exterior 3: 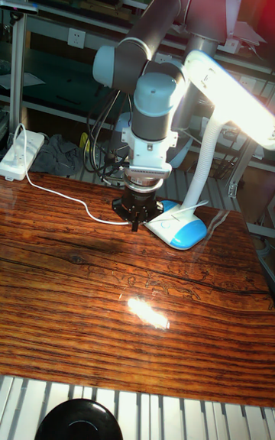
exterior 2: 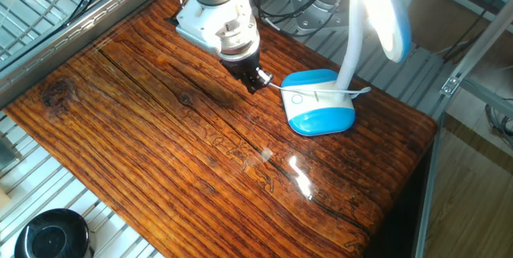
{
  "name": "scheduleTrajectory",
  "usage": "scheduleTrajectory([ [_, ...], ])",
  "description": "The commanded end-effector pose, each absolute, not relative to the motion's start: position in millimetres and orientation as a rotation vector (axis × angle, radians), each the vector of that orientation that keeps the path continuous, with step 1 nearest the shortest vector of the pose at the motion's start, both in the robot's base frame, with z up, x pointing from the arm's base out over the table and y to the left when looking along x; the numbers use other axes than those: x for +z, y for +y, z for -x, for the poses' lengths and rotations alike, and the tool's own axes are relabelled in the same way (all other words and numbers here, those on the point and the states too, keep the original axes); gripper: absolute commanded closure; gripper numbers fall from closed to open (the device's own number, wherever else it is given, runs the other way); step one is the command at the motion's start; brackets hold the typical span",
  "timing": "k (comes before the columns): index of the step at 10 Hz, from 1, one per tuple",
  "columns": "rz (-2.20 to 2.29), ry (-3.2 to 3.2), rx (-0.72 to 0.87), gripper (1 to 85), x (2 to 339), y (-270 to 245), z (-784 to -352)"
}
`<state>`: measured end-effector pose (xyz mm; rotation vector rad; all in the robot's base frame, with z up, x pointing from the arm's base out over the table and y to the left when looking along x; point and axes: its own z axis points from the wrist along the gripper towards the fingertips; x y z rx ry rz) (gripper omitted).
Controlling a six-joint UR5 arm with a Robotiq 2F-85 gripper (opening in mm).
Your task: Turn on the desk lamp by pressing the button
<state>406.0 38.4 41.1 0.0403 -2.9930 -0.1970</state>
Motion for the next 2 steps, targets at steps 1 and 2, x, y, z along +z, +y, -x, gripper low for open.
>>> scheduleTrajectory([
  [1, -0.065, -3.007, -0.229, 84.7, 40.6, 42.8, -413.3],
  [2, -0.069, -3.0, -0.259, 84.7, 40.5, 47.9, -413.3],
])
